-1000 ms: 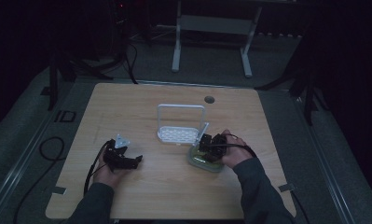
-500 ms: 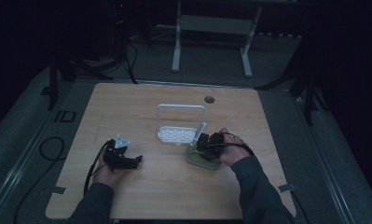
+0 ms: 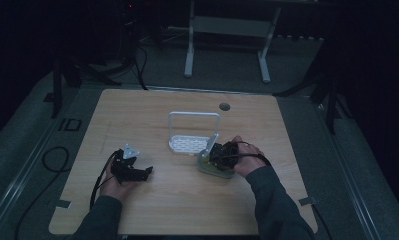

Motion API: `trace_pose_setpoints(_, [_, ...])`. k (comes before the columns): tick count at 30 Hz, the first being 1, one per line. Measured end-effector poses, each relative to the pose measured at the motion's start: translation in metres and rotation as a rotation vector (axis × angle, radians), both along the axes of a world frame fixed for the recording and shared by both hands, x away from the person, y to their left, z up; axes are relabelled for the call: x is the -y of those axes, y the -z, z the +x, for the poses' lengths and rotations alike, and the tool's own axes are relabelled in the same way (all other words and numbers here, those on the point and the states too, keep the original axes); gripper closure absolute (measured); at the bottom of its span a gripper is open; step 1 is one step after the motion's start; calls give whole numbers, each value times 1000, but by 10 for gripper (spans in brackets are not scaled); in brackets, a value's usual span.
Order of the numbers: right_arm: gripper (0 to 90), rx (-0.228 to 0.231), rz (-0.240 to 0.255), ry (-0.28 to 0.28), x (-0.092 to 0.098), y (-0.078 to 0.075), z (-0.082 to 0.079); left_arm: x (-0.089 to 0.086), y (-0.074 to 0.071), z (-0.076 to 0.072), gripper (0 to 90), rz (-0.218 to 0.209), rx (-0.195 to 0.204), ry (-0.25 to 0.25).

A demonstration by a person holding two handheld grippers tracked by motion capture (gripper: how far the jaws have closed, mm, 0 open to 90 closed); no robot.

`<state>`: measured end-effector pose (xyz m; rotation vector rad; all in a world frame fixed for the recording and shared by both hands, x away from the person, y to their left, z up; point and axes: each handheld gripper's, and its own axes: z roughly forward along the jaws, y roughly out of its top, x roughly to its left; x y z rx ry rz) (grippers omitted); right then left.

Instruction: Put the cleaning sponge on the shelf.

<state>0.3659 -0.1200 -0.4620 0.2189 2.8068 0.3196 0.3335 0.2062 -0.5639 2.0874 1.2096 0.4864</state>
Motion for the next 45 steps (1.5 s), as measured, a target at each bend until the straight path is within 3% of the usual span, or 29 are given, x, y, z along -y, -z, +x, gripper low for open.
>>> trace_pose_setpoints(16, [717, 65, -4, -41, -14, -4, 1, 0, 0, 0, 95, -1, -1, 0])
trace_pose_setpoints(45, [717, 66, 29, -88, -34, 0, 9, 0, 0, 0, 94, 1, -1, 1])
